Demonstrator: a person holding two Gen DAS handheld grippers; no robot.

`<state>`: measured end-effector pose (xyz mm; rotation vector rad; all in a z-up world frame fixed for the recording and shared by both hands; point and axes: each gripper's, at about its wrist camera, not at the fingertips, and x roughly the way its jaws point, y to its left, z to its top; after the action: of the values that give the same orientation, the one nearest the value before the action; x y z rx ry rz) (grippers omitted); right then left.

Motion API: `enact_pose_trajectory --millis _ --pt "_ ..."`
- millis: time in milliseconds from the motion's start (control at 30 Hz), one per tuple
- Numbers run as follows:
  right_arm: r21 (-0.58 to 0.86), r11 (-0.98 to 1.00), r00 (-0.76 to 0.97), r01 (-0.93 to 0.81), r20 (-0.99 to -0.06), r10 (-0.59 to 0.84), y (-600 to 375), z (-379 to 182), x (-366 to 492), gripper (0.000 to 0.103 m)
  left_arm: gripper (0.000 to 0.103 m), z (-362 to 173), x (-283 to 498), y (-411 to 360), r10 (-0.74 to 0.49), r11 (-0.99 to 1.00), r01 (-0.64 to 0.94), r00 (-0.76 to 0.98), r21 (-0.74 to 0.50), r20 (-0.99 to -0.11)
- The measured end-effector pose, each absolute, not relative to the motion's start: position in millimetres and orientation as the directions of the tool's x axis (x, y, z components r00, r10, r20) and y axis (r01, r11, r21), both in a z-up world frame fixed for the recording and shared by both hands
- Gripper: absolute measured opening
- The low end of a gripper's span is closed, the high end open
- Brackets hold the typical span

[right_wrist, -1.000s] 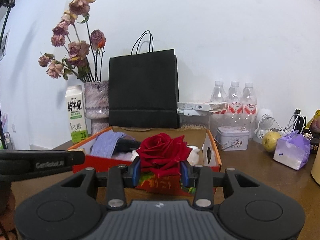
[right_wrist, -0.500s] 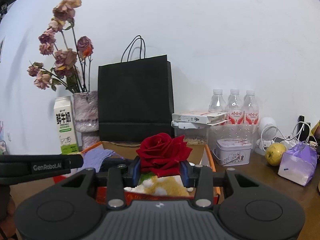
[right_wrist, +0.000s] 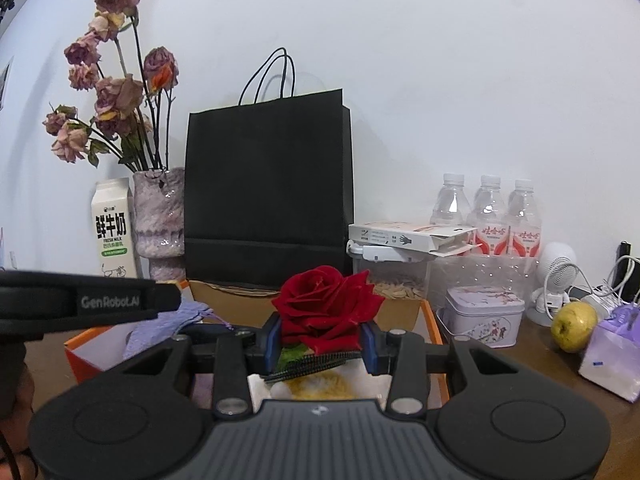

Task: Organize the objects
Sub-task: 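Carry the cream block and red rose over the red box with both tools, then lower the block and rose into the box and open both tools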

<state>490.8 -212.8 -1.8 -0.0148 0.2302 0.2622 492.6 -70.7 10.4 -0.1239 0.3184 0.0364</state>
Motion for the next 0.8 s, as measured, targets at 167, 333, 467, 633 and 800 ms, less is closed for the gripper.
enact_pose_trajectory --millis 167,333,467,633,800 --pt "0.000 0.966 0.940 -0.257 -0.231 0.250 -207.6 -4.7 509.3 0.037 0.031 8.5 512.8 -72.9 0.009 0.993 -0.046 0.948 -0.108 -0.319" --pt "-0.011 0.966 0.938 -0.258 -0.244 0.247 -204.4 -8.2 528.1 0.037 0.031 8.3 529.7 -72.9 -0.002 0.994 -0.034 0.948 -0.106 -0.320" --pt "-0.009 0.967 0.938 -0.255 -0.246 0.245 -204.7 -9.3 540.0 0.037 0.031 7.7 541.4 -72.1 -0.006 0.995 -0.027 0.948 -0.100 -0.318" --pt "-0.011 0.967 0.935 -0.255 -0.259 0.243 -205.0 -11.5 552.2 0.038 0.031 5.2 553.3 -71.1 -0.023 0.995 -0.008 0.946 -0.095 -0.323" --pt "-0.007 0.967 0.929 -0.255 -0.279 0.243 -205.6 -12.8 556.8 0.040 0.032 2.5 556.2 -69.8 -0.020 0.997 -0.008 0.942 -0.080 -0.334"
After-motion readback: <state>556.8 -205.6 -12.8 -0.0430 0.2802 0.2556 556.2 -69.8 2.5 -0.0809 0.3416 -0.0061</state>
